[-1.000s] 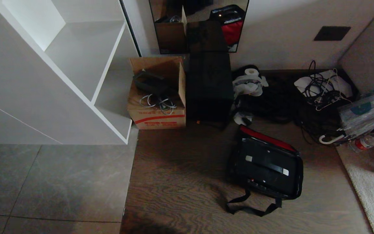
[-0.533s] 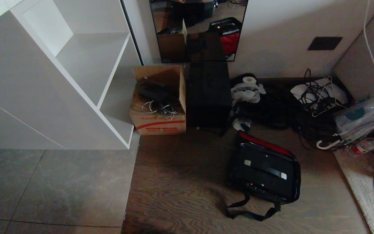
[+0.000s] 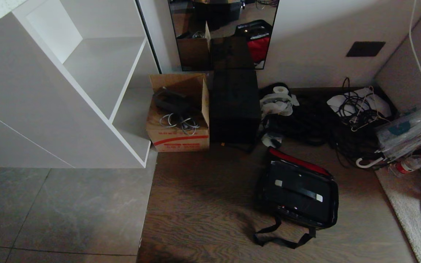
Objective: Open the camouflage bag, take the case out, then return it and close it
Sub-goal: Grip the handle
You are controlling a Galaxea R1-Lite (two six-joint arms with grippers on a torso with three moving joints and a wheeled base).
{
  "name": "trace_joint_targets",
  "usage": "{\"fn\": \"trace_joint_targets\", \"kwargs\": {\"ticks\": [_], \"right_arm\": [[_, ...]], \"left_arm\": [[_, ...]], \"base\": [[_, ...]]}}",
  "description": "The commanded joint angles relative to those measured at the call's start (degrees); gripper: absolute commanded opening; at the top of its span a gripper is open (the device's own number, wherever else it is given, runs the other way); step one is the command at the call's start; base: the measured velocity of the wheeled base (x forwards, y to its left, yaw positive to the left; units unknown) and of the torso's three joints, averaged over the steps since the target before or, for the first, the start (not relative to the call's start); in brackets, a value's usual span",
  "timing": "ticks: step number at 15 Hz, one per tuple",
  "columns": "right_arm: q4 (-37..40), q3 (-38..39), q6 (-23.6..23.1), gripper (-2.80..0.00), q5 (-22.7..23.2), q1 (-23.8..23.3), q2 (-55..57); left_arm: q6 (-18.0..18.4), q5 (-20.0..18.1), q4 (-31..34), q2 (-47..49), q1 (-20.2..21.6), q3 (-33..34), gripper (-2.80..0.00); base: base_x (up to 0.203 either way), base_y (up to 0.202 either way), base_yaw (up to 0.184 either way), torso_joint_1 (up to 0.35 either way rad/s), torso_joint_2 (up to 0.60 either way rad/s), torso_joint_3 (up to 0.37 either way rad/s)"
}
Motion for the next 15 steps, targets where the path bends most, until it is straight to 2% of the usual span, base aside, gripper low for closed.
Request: {"fn": "trace_joint_targets", "kwargs": {"ticks": [1, 15], "right_arm": [[0.00, 0.09, -0.02, -2.80, 0.04, 0.02, 0.13], [0.00, 0.09, -0.02, -2.80, 0.04, 0.02, 0.13]], "left_arm": [[-0.07, 0.02, -0.02, 0.08, 0.00, 0.00, -2.80], [0.00, 0.02, -0.02, 0.09, 0.00, 0.00, -2.80]], "base": [[0.000, 0.000, 0.000, 0.000, 0.00, 0.000], [0.000, 0.000, 0.000, 0.000, 0.00, 0.000]]}}
